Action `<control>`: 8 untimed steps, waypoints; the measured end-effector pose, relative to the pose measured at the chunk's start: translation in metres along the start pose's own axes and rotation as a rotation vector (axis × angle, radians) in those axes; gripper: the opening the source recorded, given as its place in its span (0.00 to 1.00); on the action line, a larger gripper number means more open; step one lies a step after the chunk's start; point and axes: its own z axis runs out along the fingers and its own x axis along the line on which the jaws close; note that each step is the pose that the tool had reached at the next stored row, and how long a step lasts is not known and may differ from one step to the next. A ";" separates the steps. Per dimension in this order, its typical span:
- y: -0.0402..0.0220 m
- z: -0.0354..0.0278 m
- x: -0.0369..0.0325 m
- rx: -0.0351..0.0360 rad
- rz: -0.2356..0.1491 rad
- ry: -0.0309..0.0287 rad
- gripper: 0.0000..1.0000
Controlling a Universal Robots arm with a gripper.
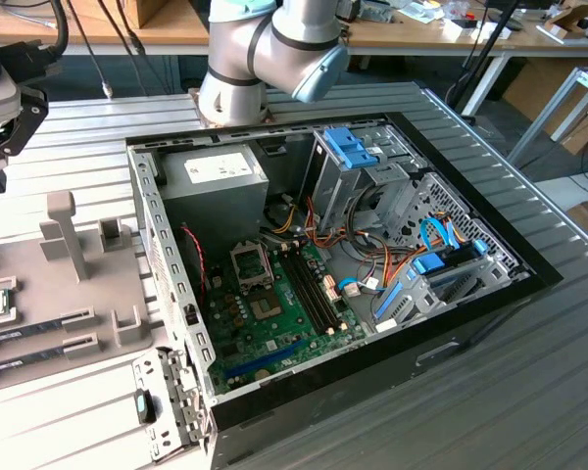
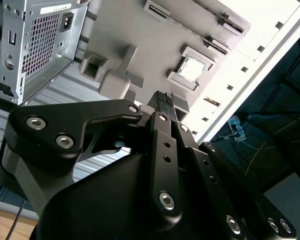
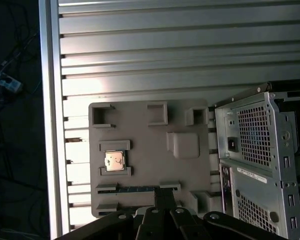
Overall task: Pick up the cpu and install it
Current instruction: 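Reach for the cpu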
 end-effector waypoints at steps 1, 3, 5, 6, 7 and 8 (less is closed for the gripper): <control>-0.0001 0.0000 0.0007 0.0000 0.000 0.0000 0.11; -0.0001 0.0001 0.0017 0.0000 0.000 0.0000 0.11; -0.0003 0.0002 0.0033 0.0000 0.000 0.0000 0.11; -0.0003 0.0002 0.0038 -0.0001 0.000 -0.0001 0.11; -0.0003 0.0002 0.0041 0.0000 0.000 0.0000 0.11; -0.0004 0.0003 0.0047 0.0000 0.000 0.0000 0.11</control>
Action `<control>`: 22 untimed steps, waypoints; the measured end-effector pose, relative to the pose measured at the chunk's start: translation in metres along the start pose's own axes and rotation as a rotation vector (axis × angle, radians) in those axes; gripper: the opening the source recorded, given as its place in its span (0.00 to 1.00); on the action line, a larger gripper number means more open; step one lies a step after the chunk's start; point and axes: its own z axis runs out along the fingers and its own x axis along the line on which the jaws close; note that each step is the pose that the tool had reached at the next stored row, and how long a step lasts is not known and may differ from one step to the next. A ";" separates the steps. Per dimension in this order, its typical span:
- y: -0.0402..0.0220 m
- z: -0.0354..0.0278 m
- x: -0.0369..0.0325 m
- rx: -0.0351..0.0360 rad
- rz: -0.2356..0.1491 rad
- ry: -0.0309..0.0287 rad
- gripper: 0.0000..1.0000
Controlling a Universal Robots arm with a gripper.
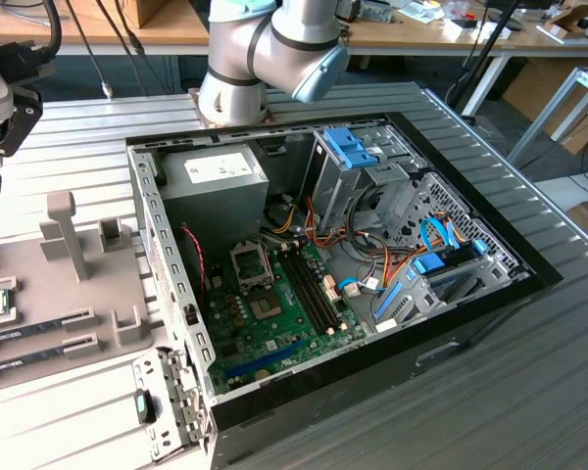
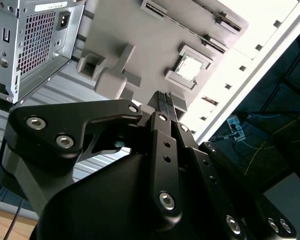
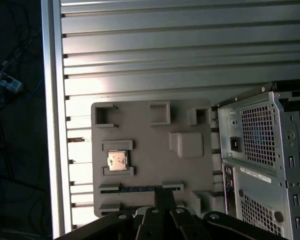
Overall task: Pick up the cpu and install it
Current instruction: 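Reach for the cpu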
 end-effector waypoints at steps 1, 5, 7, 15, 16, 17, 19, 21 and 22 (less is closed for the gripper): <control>0.0000 0.0000 0.0005 0.0001 0.000 0.0000 0.11; -0.0002 0.0002 0.0022 0.0000 0.000 0.0000 0.11; -0.0003 0.0003 0.0033 0.0000 0.000 0.0000 0.11; -0.0006 0.0006 0.0079 0.0001 0.000 0.0000 0.11; -0.0007 0.0006 0.0085 0.0000 0.000 0.0000 0.11; -0.0008 0.0007 0.0097 0.0000 0.000 0.0000 0.11; -0.0008 0.0008 0.0106 0.0000 0.000 -0.0001 0.11; -0.0009 0.0008 0.0116 0.0001 0.000 0.0000 0.11; -0.0010 0.0009 0.0122 0.0000 0.000 0.0000 0.11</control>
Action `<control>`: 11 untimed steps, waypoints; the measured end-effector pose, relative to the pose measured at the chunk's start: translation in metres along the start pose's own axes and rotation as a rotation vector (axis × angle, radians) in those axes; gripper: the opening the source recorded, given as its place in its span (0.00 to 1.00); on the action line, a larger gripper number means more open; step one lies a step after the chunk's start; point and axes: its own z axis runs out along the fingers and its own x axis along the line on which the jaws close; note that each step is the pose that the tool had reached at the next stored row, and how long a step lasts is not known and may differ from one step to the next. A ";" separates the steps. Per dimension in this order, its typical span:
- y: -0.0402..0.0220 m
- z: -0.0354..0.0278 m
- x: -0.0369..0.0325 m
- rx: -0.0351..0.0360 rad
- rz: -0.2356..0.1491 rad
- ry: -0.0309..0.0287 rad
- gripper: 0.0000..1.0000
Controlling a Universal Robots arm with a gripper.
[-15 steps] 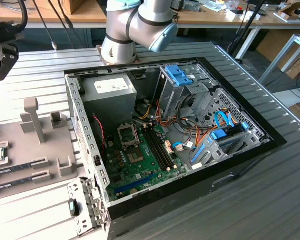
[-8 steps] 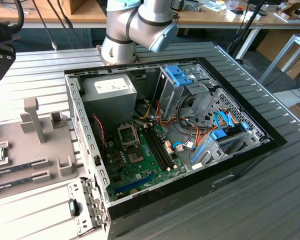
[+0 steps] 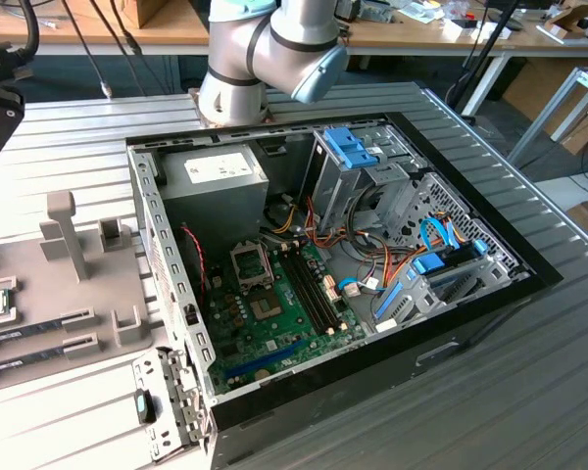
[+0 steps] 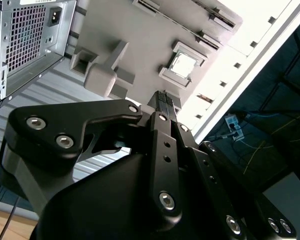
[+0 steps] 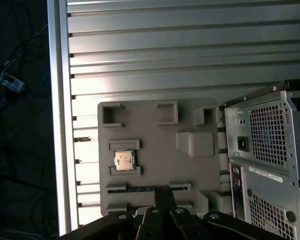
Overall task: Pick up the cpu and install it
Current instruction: 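Reach for the cpu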
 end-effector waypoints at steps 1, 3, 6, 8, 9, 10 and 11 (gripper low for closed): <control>0.0000 0.0000 0.0004 0.0000 0.000 0.0000 0.11; -0.0002 0.0001 0.0026 0.0000 0.000 0.0000 0.11; -0.0004 0.0001 0.0056 0.0000 0.000 0.0000 0.11; -0.0006 0.0002 0.0066 0.0000 0.000 -0.0001 0.11; -0.0006 0.0003 0.0066 0.0001 0.000 0.0001 0.11; -0.0005 0.0005 0.0067 0.0001 0.000 0.0001 0.11; -0.0005 0.0008 0.0067 0.0000 0.000 -0.0001 0.11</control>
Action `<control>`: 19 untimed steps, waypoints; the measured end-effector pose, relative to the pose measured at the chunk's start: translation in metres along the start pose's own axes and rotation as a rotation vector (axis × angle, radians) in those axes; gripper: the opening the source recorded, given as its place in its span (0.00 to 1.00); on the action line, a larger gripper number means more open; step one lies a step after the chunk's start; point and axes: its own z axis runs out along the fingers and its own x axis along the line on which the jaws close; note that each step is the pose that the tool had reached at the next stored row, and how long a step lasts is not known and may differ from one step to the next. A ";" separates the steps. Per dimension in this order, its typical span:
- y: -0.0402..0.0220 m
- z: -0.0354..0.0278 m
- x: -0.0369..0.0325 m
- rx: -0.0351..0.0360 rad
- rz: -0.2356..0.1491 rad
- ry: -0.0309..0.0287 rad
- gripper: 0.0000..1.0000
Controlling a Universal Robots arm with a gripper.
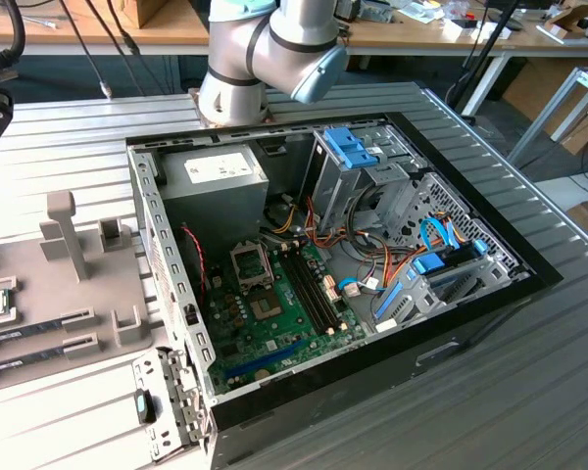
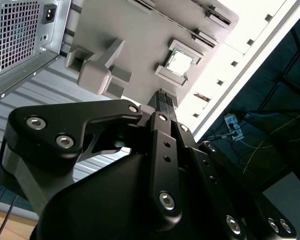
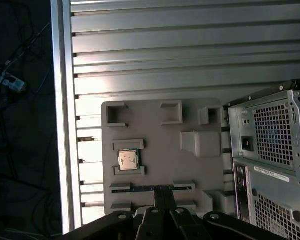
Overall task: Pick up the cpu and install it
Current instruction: 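Reach for the cpu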
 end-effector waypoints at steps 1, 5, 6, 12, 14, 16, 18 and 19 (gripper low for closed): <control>0.0007 0.0004 0.0003 -0.0001 0.000 -0.0001 0.11; 0.0039 0.0018 0.0035 0.0001 0.000 0.0002 0.11; 0.0042 0.0027 0.0050 0.0000 0.000 0.0000 0.11; 0.0040 0.0085 0.0136 0.0001 0.000 0.0001 0.11; 0.0038 0.0095 0.0152 0.0001 0.000 0.0001 0.11; 0.0036 0.0106 0.0169 0.0000 0.000 0.0001 0.11; 0.0033 0.0123 0.0193 -0.0001 0.000 0.0000 0.11; 0.0032 0.0132 0.0206 0.0000 0.000 0.0000 0.11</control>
